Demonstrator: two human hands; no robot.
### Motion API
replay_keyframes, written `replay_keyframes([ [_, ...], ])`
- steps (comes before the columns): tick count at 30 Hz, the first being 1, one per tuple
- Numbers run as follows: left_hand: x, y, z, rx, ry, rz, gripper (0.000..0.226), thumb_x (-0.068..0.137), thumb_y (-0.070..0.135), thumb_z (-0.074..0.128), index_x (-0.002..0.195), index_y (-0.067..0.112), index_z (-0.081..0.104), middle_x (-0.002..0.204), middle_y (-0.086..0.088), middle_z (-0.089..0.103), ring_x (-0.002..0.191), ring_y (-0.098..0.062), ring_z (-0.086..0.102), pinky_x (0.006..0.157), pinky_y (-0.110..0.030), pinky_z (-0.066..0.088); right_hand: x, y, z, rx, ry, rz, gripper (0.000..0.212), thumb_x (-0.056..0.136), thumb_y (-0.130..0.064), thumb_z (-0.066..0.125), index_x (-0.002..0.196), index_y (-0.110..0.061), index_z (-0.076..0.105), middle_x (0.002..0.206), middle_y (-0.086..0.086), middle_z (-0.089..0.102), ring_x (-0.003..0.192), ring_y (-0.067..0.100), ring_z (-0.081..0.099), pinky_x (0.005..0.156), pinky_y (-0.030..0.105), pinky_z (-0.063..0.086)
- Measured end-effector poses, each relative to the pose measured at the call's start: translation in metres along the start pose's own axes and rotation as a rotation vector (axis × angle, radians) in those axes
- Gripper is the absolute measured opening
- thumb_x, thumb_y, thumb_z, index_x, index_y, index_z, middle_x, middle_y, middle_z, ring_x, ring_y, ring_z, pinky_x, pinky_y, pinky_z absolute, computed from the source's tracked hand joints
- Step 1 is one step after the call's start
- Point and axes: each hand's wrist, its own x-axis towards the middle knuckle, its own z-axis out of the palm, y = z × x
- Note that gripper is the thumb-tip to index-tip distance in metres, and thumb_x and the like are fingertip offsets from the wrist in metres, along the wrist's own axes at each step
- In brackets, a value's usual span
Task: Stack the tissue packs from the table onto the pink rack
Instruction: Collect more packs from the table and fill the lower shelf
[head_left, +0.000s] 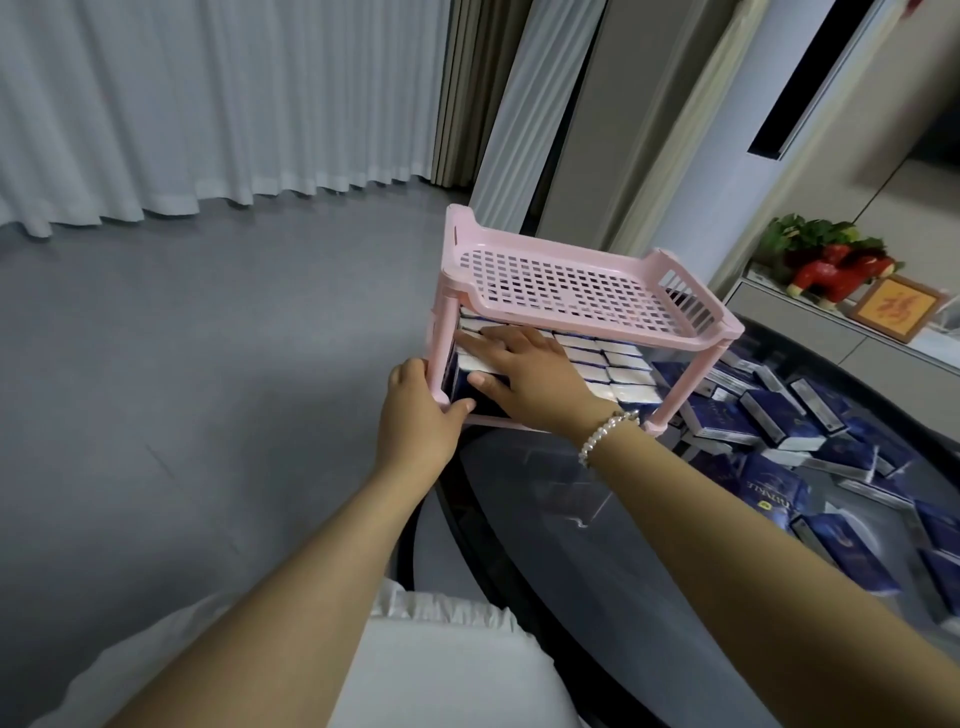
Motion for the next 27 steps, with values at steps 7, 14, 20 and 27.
replay_keyframes([
  [7, 0.0, -0.001, 0.001, 0.032, -0.013, 0.017, 0.04, 0.082, 0.02, 0.071, 0.114, 0.006, 0.05, 0.113, -0.006, 0.049, 0.084, -0.018, 0.049, 0.07, -0.026, 0.037, -0.004, -0.006, 0.008, 0.027, 0.174, 0.06, 0.045, 0.087, -0.044, 0.055, 0.129, -0.028, 0.056, 0.124, 0.009, 0.061, 0.117, 0.032, 0.054, 0.095, 0.043, 0.04],
  [14, -0.003, 0.0, 0.0, 0.041, -0.028, 0.011, 0.046, 0.081, 0.02, 0.072, 0.118, 0.006, 0.049, 0.119, -0.009, 0.049, 0.098, -0.025, 0.056, 0.073, -0.025, 0.038, -0.014, -0.005, 0.009, -0.131, 0.087, 0.158, 0.05, 0.094, -0.049, 0.031, 0.142, -0.035, 0.036, 0.141, 0.001, 0.048, 0.131, 0.034, 0.04, 0.11, 0.049, 0.023],
  [20, -0.007, 0.005, 0.001, 0.049, -0.05, -0.009, 0.047, 0.083, 0.025, 0.071, 0.119, 0.005, 0.047, 0.121, -0.01, 0.048, 0.099, -0.026, 0.056, 0.073, -0.027, 0.039, -0.017, -0.005, 0.004, -0.029, -0.001, 0.163, 0.056, 0.1, -0.042, 0.029, 0.15, -0.027, 0.009, 0.158, -0.004, 0.016, 0.145, 0.022, 0.01, 0.118, 0.041, 0.003],
  [27, -0.026, 0.014, -0.006, 0.073, -0.009, 0.022, 0.061, 0.083, 0.03, 0.07, 0.133, 0.012, 0.041, 0.129, -0.01, 0.043, 0.108, -0.028, 0.054, 0.088, -0.037, 0.048, -0.062, -0.008, 0.005, 0.172, 0.197, 0.198, 0.049, 0.098, -0.038, 0.04, 0.144, -0.027, 0.032, 0.154, -0.006, 0.027, 0.143, 0.018, 0.017, 0.113, 0.031, 0.009],
])
